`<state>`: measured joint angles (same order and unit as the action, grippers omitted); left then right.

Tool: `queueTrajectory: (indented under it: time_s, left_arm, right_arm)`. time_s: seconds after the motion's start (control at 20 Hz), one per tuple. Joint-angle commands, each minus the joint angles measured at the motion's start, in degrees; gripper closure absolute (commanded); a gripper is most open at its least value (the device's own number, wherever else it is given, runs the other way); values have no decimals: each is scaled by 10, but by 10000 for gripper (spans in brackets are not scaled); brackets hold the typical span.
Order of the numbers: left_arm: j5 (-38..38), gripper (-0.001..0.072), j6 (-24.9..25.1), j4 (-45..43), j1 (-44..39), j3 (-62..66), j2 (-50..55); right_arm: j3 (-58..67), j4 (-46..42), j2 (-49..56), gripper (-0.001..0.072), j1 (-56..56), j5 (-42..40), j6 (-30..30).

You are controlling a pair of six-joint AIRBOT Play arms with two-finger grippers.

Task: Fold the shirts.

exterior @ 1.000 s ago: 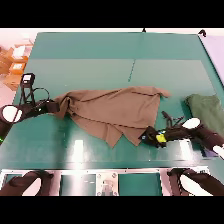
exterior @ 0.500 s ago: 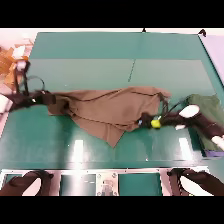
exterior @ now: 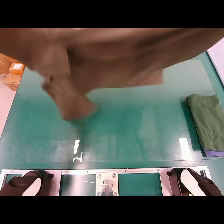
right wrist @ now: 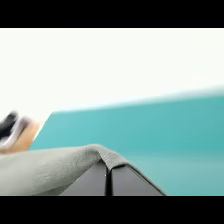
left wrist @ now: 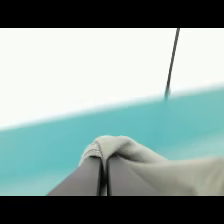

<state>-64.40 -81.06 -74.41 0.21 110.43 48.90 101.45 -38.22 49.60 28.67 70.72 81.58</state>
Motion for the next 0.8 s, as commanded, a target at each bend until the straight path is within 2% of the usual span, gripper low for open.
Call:
queueTrajectory:
  time_s: [0.0, 0.25, 0.45, 0.6, 0.75]
  left_arm:
    - [-42, 677, -14, -2, 0, 147, -12]
    - [-95, 677, -17, -3, 0, 100, -23]
    - [-92, 676, -30, 15, 0, -38, 4]
    - [-45, 677, -20, 61, 0, -130, 82]
    - [20, 676, 12, 106, 0, -181, 220]
  right_arm:
    - [159, -2, -9, 701, 55, -2, 9]
    - [120, 2, -16, 701, 53, -12, 9]
    - [-71, 22, -11, 700, 46, -22, -20]
    - [-230, 22, 20, 700, 6, -75, -56]
    - [-343, 20, 104, 701, -43, -154, -89]
